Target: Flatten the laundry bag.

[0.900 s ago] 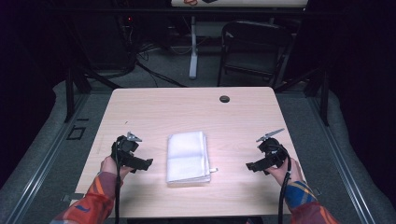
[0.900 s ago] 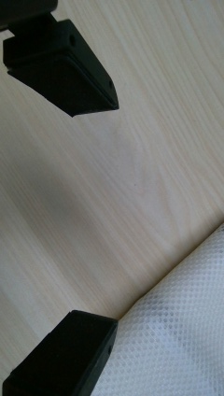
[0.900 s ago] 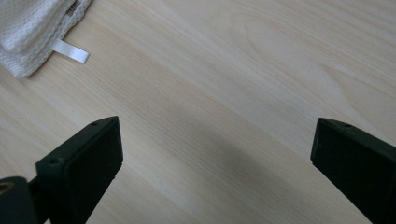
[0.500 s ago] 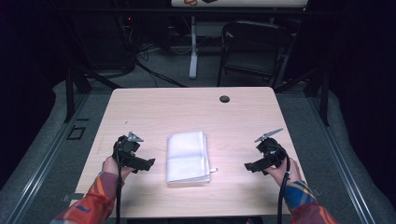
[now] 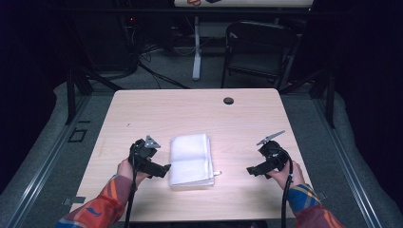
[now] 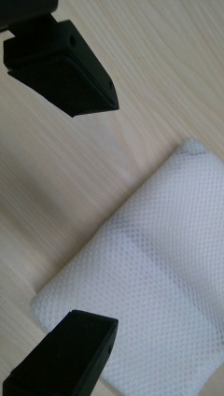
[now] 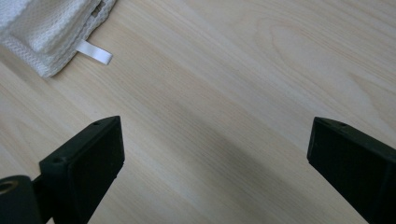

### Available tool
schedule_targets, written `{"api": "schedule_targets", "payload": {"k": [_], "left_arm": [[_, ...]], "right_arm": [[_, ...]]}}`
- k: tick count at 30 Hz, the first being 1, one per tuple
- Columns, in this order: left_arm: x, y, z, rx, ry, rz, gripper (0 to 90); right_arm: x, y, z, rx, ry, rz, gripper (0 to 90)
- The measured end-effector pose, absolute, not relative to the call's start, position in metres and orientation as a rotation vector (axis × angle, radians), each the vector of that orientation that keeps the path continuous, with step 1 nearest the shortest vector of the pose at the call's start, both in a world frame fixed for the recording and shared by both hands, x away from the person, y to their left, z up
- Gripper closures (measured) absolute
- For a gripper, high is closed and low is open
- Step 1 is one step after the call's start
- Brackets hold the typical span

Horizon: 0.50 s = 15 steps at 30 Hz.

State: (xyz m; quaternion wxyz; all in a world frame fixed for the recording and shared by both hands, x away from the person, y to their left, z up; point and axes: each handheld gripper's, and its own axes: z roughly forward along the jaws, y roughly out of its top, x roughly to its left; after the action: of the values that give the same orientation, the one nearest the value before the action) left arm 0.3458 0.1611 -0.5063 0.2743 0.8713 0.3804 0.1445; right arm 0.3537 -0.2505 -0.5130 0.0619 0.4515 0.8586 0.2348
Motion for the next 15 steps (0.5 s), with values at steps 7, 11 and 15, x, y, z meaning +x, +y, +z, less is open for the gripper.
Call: {"api": "schedule_targets", "payload": {"k": [7,11,15], "left_arm": [[0.343,0.146,-0.509,2.362,0.966,0.383,0.4],[0.342,0.133,-0.513,2.385,0.923,0.368,0.7],[0.341,0.125,-0.516,2.403,0.894,0.359,0.9]], "right_arm": [[0.354,-0.247,-0.514,1.36,2.618,0.709,4.8],[0.354,-0.244,-0.514,1.353,2.624,0.71,5.6],[0.354,-0.244,-0.514,1.343,2.632,0.694,6.1]]}}
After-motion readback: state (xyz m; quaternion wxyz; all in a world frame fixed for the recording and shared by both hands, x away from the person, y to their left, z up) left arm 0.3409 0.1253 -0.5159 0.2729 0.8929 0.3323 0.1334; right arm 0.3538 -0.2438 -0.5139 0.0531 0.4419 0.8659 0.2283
